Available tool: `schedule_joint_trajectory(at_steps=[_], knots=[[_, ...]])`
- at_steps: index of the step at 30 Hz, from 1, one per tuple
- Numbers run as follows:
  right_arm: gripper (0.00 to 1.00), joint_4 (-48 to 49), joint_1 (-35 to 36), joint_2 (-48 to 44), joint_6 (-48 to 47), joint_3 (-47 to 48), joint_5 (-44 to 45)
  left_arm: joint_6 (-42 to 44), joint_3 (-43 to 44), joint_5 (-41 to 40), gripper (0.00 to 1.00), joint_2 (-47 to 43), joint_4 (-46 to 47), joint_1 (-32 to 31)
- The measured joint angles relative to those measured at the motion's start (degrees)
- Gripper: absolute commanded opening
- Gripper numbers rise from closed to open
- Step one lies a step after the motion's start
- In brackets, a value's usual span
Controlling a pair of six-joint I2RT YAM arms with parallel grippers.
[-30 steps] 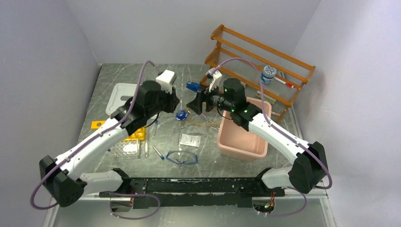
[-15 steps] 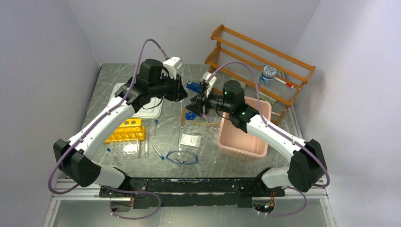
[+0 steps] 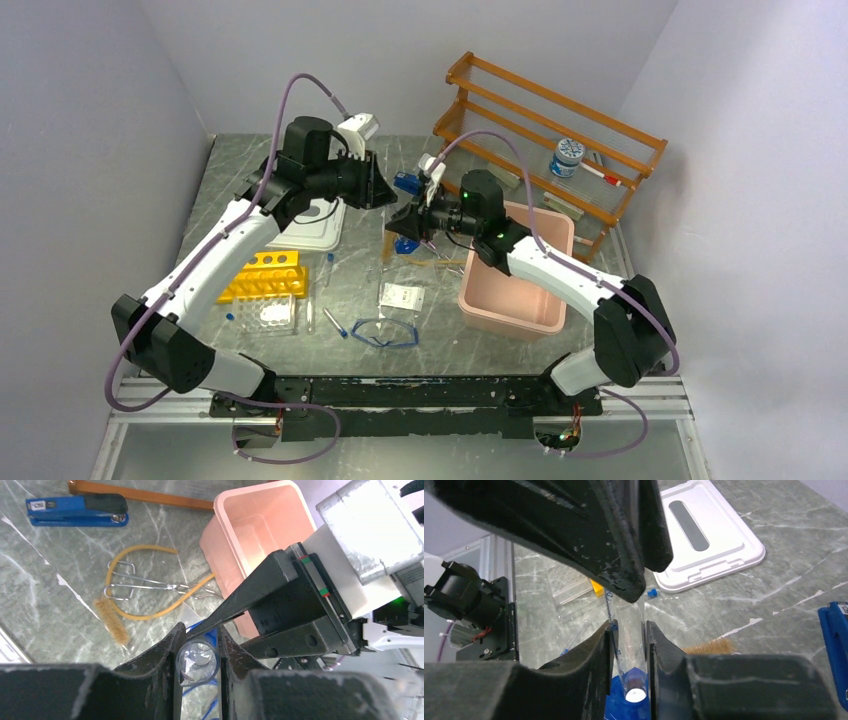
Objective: Organize the chemistry lab equipment
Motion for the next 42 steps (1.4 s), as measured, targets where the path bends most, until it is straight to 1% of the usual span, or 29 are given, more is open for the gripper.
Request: schedule_joint_trajectory(at_steps=[1, 2, 4, 6, 7, 8, 9, 14, 18, 21, 24, 26, 29, 33, 35, 38, 42], knots=[[0.11, 0.4, 0.0, 0.1, 0.1, 0.0, -0.5, -0.1, 0.0, 0.3, 0.19, 0.2, 0.3, 0.2], [0.08, 0.7, 0.0, 0.1, -0.1, 0.0, -0.7, -0.1, 0.2, 0.6, 0.26, 0.3, 0.3, 0.3], [0.05, 1.2, 0.0, 0.1, -0.3, 0.0, -1.2, -0.4, 0.2, 1.4, 0.41, 0.2, 0.3, 0.7], [0.03, 1.4, 0.0, 0.2, -0.1, 0.0, -1.2, -0.9, 0.2, 1.0, 0.69, 0.2, 0.8, 1.1], [0.03, 1.4, 0.0, 0.1, 0.0, 0.0, -1.2, -1.2, 0.2, 0.7, 0.85, 0.2, 1.3, 1.3], [0.02, 1.5, 0.0, 0.0, -0.1, 0.0, -0.9, -2.3, 0.2, 0.2, 0.94, 0.0, 2.4, 1.5], [0.02, 1.5, -0.2, -0.3, -0.1, 0.0, -0.7, -2.6, 0.1, -0.6, 0.97, -0.3, 3.7, 2.0], [0.02, 0.3, -1.1, -4.2, -0.2, 0.0, 2.5, -5.3, 0.1, -6.7, 0.97, -4.4, 14.5, 4.3], [0.05, -2.8, -2.4, -9.6, 1.4, 0.4, 9.8, -5.1, 0.2, -10.3, 0.96, -7.4, 21.1, 4.5], [0.07, -10.2, -3.2, -12.6, 5.4, 4.0, 19.4, -3.9, -0.1, -12.9, 0.95, -7.9, 22.5, 4.5], [0.09, -18.1, -3.5, -15.4, 10.8, 6.5, 28.4, -3.0, -2.2, -15.5, 0.96, -8.0, 23.1, 4.5], [0.09, -23.8, -3.6, -17.5, 14.8, 6.6, 34.0, -2.6, -4.0, -16.4, 0.97, -8.0, 23.2, 4.5], [0.07, -34.8, -3.7, -19.4, 22.8, 6.5, 42.3, -2.6, -6.0, -16.8, 0.97, -7.3, 23.2, 4.7], [0.05, -48.4, -4.0, -19.4, 32.1, 4.7, 49.7, -2.9, -7.0, -17.2, 0.97, -5.5, 23.5, 4.7], [0.05, -52.5, -4.3, -19.4, 34.6, 2.7, 51.2, -3.1, -7.6, -17.2, 0.97, -5.0, 23.9, 4.9], [0.04, -57.0, -6.6, -18.4, 36.5, 0.1, 51.0, -3.5, -8.4, -17.0, 0.97, -4.4, 24.6, 5.2], [0.04, -56.6, -14.2, -15.1, 34.8, -3.7, 45.8, -4.3, -10.5, -17.1, 0.97, -4.4, 27.5, 5.8]])
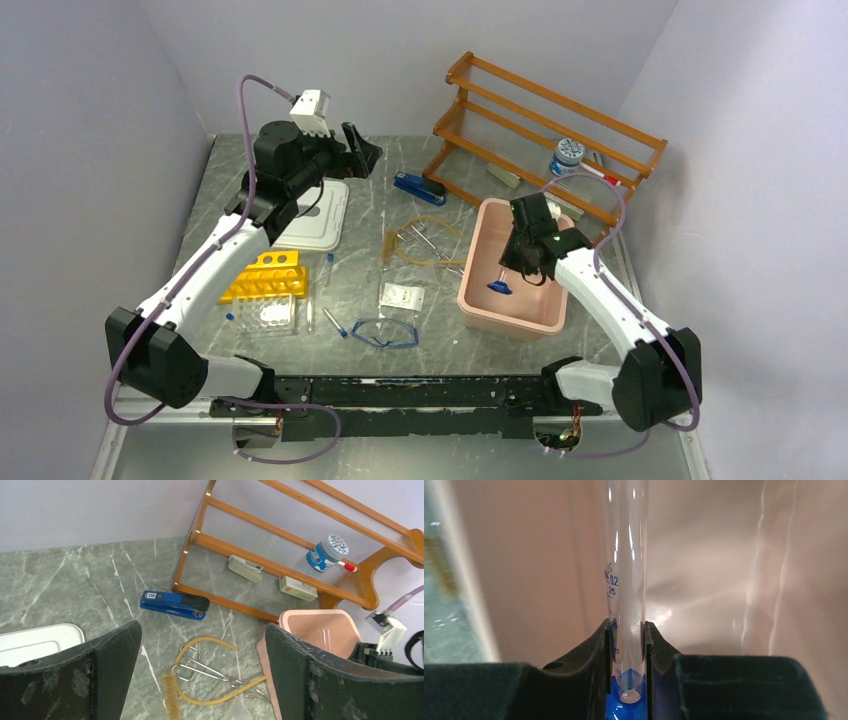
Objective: Organize the chemistry lab equipment
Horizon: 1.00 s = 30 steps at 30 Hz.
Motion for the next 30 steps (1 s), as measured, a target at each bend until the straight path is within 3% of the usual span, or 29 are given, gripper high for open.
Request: schedule_joint_trajectory(at_steps=[4, 13, 22, 30], knots=[[0.05, 1.7, -4.7, 5.0, -4.2, -1.9, -5.1, -0.9, -1.8, 0.0, 0.94, 0.1, 0.8, 1.0], [0.12, 11.4, -4.9, 13.6, -7.8, -5.7, -12.9, -3.6, -3.8, -1.0, 0.90, 0.4, 3.4, 1.7], [0.47, 15.5, -4.9, 18.0, -8.0, -6.3, -13.9, -7.5, -5.1, -5.7, 0.96, 0.4, 3.2, 1.7], [0.50, 12.1, -4.9, 12.6, -7.7, -4.0, -12.7, -8.6, -5.1, -11.5, 0.95, 0.4, -2.6, 1.7]])
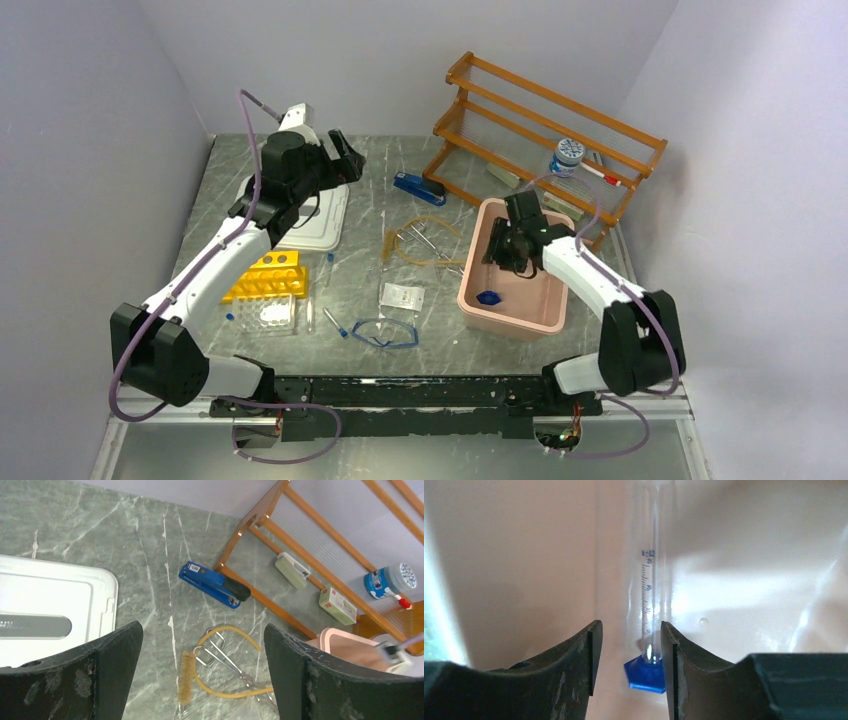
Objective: Organize the chemistry lab equipment
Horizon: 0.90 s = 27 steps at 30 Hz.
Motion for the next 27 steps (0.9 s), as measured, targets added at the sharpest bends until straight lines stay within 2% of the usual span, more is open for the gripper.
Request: schedule_joint_trajectory(at_steps=[8, 15, 23, 27], knots=[[0.51, -2.9, 0.0, -8.2, -2.3, 5.9, 3.5, 0.6, 0.0, 4.1, 0.96, 1.5, -4.4, 0.0], [0.50, -5.5, 0.0, -9.2, -2.2, 11.5, 3.2, 5.0, 0.0, 10.0, 0.66, 5.7, -11.1, -1.6], [0.48, -4.8, 0.0, -10.3, 0.5, 14.5, -3.4, 13.5, -4.6, 11.0, 0.56, 9.7, -16.9, -10.9], [0.47, -4.2, 0.0, -11.6, 2.0, 13.6, -5.6, 18.8, -5.9, 11.8, 0.47, 11.8, -18.6, -11.4]])
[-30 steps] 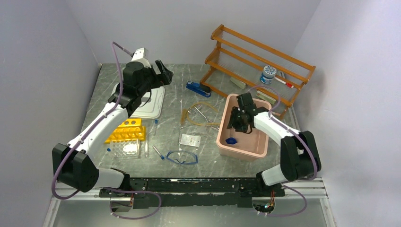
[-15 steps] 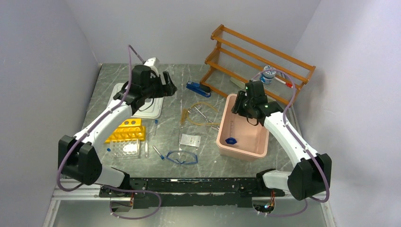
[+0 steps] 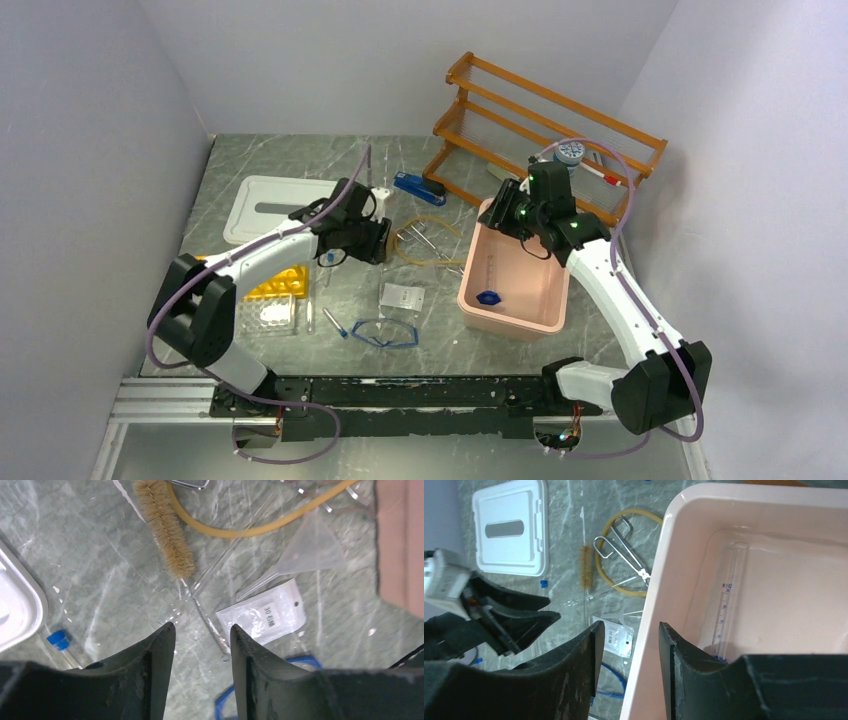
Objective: Organize the chemistry lab equipment
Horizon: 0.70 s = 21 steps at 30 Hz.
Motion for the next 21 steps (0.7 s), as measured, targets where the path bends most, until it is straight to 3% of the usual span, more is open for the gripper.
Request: schedule_joint_trajectory(at_steps=[7, 21], knots=[[0.44, 0.6, 0.0, -2.0, 2.2, -1.8, -0.9, 10.3, 4.4, 5.4, 0.34, 7.4, -0.8, -0.7], [0.44, 0.6, 0.0, -2.6, 3.2, -3.1, -0.6, 21.1, 15.3, 6.7, 0.38, 21.8, -2.7, -4.3]])
